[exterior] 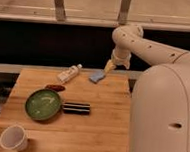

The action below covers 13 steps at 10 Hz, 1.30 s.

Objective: Move the arm in a circular motion

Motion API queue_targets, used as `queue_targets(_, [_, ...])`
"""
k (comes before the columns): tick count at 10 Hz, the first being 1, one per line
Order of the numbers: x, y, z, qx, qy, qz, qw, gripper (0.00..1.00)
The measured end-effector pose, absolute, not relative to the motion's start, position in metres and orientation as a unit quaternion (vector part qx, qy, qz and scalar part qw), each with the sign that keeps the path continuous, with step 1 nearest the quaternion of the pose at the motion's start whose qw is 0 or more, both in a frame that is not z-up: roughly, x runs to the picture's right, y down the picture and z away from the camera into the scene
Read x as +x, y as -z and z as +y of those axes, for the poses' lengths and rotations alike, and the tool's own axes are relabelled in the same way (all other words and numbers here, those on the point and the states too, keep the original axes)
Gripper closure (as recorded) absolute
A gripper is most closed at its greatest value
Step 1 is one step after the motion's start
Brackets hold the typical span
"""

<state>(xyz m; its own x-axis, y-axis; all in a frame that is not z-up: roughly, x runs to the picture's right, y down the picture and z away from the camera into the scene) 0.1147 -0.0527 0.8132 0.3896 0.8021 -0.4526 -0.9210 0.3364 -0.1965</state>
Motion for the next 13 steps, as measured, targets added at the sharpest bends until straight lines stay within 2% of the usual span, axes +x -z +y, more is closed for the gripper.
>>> queue_targets(4, [0.061, -0.759, 0.006, -0.242, -0.456, 0.115, 0.849, 0.26])
queue_targets(7, [0.071, -0.721, 0.045, -0.234, -0.461, 0.126, 0.847, 0.26])
queue_targets(10, [0.113, -0.71, 0.056, -0.209, -0.501, 0.158, 0.824, 0.26])
queue_targets(13, [0.175, -0.726, 0.035, -0.183, -0.544, 0.198, 0.795, 0.26])
